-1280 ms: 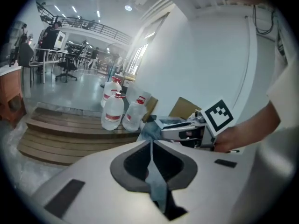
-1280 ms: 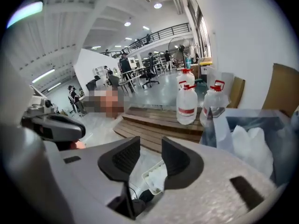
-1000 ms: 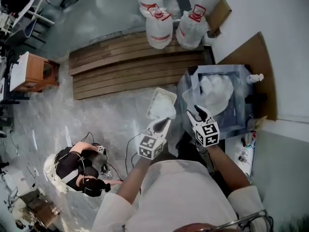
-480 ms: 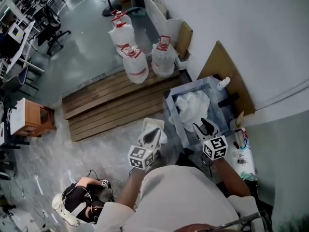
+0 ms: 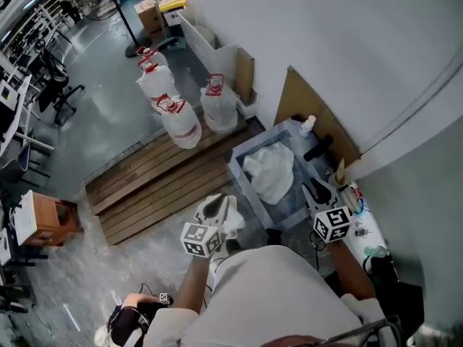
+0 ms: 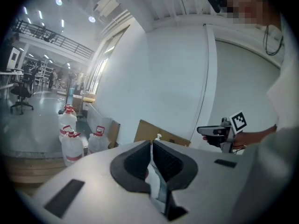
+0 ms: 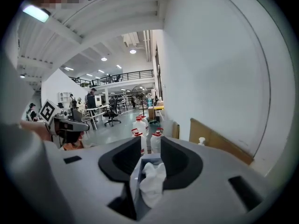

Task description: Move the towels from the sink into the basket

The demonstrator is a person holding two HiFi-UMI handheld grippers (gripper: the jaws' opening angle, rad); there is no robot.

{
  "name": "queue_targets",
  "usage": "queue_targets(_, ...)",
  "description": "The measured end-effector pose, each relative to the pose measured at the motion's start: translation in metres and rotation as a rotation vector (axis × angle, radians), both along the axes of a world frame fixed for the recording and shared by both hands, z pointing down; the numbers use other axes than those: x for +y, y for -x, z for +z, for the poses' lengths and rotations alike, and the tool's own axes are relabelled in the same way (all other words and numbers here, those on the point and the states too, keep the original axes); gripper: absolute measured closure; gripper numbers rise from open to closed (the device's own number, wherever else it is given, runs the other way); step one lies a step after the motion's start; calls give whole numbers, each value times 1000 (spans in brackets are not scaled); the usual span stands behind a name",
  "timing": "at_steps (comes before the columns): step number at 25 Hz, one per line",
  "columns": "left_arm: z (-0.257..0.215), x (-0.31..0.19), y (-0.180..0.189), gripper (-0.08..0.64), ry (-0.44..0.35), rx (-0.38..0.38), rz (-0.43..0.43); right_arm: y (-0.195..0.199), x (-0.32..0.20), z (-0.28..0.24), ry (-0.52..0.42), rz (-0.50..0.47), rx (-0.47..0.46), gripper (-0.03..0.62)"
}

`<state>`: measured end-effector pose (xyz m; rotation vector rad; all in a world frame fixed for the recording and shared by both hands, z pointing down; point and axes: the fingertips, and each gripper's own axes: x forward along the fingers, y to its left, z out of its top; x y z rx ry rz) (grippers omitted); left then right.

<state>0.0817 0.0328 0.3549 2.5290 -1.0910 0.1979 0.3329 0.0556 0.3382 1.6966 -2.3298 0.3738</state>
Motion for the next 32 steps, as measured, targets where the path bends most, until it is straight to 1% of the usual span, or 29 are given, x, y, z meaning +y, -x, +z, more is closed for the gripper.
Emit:
queue_targets(6, -16, -10, -12, 543, -34, -7, 15, -34, 11, -11, -19, 70, -2, 482)
queue_targets(11, -18, -13, -20, 543, -43, -6, 30, -51, 22, -11, -27, 105, 35, 512)
queue_targets(18, -25, -12, -28, 543, -60, 5, 27, -52, 27, -16, -36, 87, 51, 563)
queue_targets(21, -25, -15, -28, 543, -67, 16, 9, -51, 25, -15, -40, 81, 41, 592)
queue_targets(25, -27, -17, -29, 543, -67, 22, -7, -52, 21, -14, -37, 80, 29, 592)
queue_targets(32, -19, -17, -24, 543, -52, 12, -23, -46, 16, -6, -20, 47, 34, 592)
